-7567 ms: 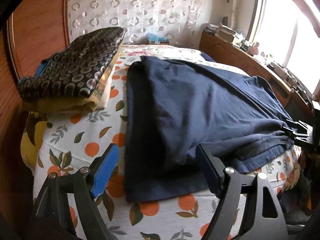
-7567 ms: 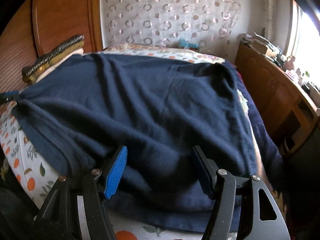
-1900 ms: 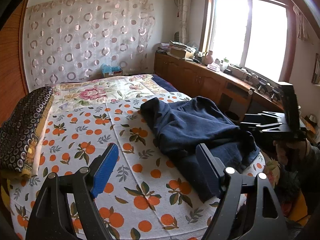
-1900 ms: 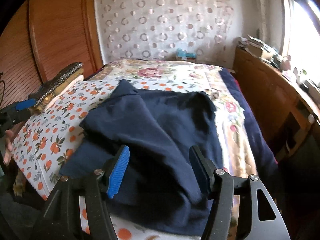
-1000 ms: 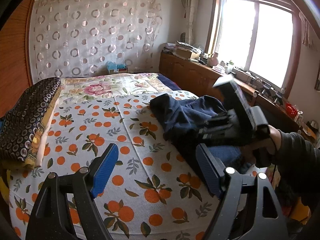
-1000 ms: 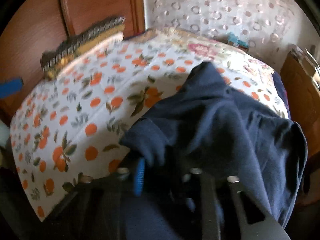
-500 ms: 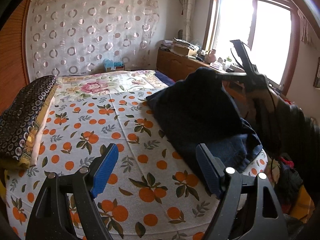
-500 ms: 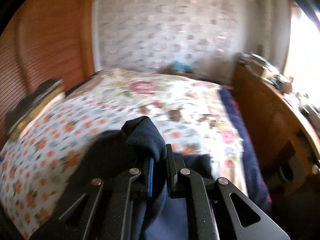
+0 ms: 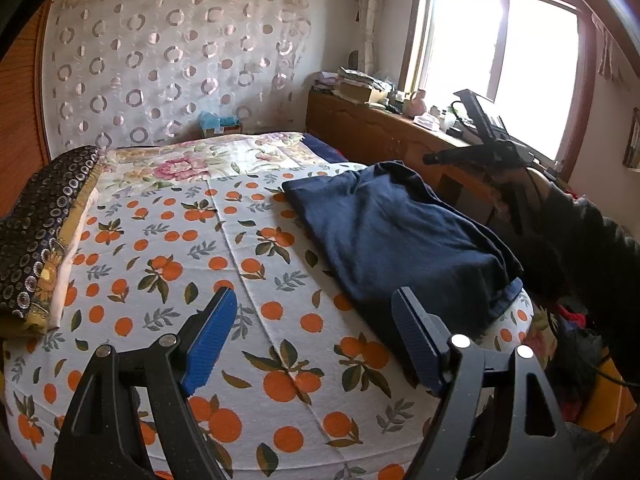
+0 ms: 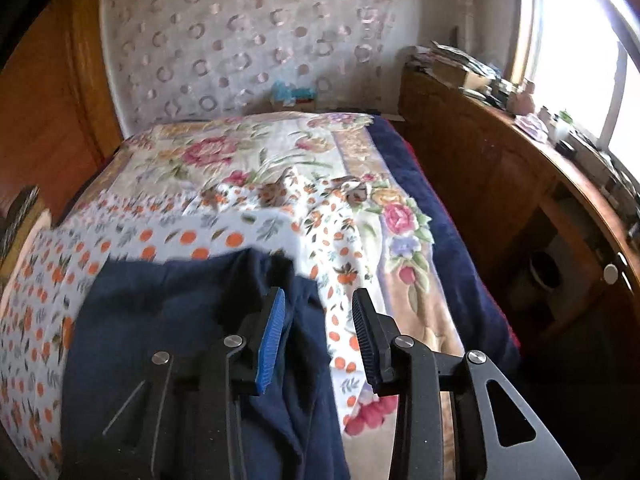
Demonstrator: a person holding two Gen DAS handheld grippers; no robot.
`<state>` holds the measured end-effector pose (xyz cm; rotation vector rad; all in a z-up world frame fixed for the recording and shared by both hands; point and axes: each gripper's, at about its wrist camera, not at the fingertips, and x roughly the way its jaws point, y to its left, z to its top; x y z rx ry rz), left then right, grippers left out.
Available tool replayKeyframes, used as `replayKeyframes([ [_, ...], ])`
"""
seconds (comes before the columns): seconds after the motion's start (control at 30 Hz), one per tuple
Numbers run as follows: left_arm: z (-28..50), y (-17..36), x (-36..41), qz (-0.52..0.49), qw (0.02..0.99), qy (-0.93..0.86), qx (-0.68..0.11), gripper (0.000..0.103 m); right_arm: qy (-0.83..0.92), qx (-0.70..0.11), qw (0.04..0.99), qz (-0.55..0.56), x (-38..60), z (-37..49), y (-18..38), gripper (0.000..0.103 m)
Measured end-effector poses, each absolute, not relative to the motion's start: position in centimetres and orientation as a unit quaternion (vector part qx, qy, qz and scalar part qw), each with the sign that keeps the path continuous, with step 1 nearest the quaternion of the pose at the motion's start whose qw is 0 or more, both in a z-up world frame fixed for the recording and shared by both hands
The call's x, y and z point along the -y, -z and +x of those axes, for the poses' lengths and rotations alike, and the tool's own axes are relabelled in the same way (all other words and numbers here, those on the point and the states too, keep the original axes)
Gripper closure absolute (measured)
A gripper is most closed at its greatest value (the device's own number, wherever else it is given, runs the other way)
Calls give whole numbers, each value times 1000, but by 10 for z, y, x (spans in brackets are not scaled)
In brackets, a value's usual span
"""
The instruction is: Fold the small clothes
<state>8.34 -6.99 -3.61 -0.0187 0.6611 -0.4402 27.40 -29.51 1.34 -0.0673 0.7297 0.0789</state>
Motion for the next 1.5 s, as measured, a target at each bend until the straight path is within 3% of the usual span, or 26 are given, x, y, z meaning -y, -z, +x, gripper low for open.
replayKeyframes([
  [0.17,84,39,78,-6,919,221,-327,23,-59,-353,933,-40,313,255,-22,67],
  [0.53,85,48,92,5,912,230,-340,23,-67,-388,916,76,338,331,11,68],
  [0.57,84,49,93,6,911,231,-341,23,-72,-392,913,83,339,336,13,70],
  [0.67,84,54,95,7,908,234,-346,23,-90,-386,915,78,336,339,8,100],
  [0.7,84,56,96,8,908,234,-348,23,-90,-366,924,60,335,334,3,102],
  [0.9,83,62,100,6,904,239,-355,23,21,-303,952,45,357,313,-24,102],
  [1.07,81,62,104,11,903,241,-355,23,9,-339,940,30,370,313,-30,100],
  [1.17,80,61,104,9,904,242,-354,23,-28,-333,942,15,367,288,-40,93],
  [1.27,80,63,105,9,902,244,-357,23,-58,-335,940,7,366,249,-39,75],
  [1.5,83,69,117,9,893,256,-370,23,-93,-360,928,-13,372,145,-4,74],
])
